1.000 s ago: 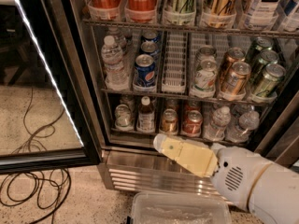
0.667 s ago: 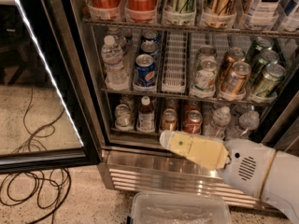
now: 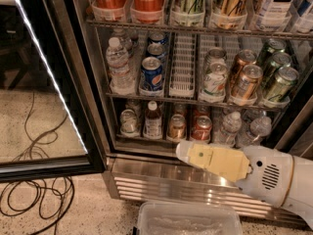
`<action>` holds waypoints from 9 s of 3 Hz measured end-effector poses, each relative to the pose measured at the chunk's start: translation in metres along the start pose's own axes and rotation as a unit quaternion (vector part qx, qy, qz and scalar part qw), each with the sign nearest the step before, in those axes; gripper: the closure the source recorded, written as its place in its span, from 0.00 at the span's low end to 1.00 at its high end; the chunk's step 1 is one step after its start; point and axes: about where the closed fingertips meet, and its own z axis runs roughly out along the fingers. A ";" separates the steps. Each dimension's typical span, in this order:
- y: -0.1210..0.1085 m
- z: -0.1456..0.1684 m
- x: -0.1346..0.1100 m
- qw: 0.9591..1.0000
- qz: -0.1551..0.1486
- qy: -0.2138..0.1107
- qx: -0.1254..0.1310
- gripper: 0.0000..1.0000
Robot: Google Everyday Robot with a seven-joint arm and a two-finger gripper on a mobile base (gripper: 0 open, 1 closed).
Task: Pick pepsi can from middle shelf of fridge
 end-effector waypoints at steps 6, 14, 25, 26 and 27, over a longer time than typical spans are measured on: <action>0.001 0.002 0.014 0.992 0.109 -0.038 -0.050 0.00; 0.023 0.006 -0.005 0.983 0.008 -0.126 0.134 0.00; -0.039 0.071 -0.064 0.943 -0.181 -0.061 0.272 0.00; -0.035 0.084 -0.074 0.944 -0.207 -0.046 0.252 0.00; -0.039 0.083 -0.076 0.945 -0.203 -0.045 0.254 0.00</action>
Offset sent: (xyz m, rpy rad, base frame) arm 0.0095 -0.0048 -0.0162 0.0495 0.2352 -0.0108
